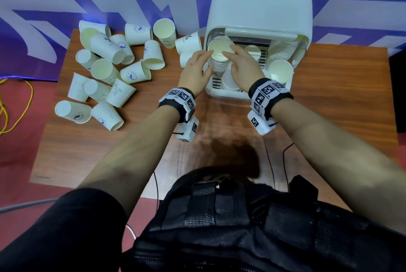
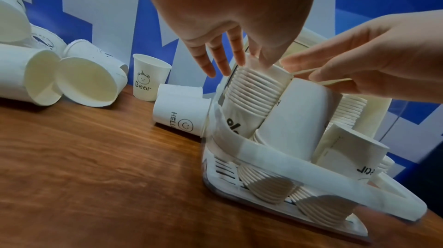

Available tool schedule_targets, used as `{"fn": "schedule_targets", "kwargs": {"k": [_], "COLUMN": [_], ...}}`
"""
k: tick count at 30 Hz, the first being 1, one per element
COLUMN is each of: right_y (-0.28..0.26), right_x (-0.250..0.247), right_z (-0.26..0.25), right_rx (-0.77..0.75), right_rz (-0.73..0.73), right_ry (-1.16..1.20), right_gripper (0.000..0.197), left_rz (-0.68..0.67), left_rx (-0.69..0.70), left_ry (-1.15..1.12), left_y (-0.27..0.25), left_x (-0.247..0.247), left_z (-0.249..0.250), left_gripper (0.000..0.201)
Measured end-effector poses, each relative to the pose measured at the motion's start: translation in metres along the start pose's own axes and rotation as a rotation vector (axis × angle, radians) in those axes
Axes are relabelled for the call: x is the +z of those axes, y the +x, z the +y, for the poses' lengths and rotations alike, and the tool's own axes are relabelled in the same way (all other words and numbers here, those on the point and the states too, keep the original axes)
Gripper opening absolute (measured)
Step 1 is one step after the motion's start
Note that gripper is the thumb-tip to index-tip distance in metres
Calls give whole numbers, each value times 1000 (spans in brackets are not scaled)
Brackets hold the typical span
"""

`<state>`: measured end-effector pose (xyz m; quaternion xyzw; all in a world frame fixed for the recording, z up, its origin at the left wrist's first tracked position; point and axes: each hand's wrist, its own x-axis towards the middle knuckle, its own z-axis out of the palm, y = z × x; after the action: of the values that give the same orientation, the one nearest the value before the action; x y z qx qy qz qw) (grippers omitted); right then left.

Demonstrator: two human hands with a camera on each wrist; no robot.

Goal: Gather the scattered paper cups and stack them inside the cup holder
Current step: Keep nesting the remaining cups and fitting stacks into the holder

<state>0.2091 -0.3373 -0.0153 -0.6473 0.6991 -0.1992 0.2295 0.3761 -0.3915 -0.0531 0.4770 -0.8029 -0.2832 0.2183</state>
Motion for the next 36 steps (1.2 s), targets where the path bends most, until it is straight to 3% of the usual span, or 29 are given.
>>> {"fn": "schedule_targets", "kwargs": {"k": [6,18,25,29,33,36], "right_y": [0,-1,1,-4,-17,-25], "right_x": [10,24,11,9,19,31], "right_z": [10,3,-10,-24,-54,-88], "right_rx": [-9,32,102,73,16,38], "right_rz": [-115,-112,-198,-56,110,138], "right_ry": [-147,-313,-244,-149,69,253], "right_gripper": [42,55,56,46,33,30], "left_rz": [-27,-138,-226,-105,53,194], "left_rx": [-34,-155,-205,-180,-339,-436], "left_ry": [18,51,-32,-144,-261,-304], "left_y": [-5,-7,-3,-20,-47,-67], "left_x": [9,4,-17,-34,-44,-60], "left_z": [-2,0,5,-1,-13,-26], "left_gripper": [51,65,59,53,43,37]}}
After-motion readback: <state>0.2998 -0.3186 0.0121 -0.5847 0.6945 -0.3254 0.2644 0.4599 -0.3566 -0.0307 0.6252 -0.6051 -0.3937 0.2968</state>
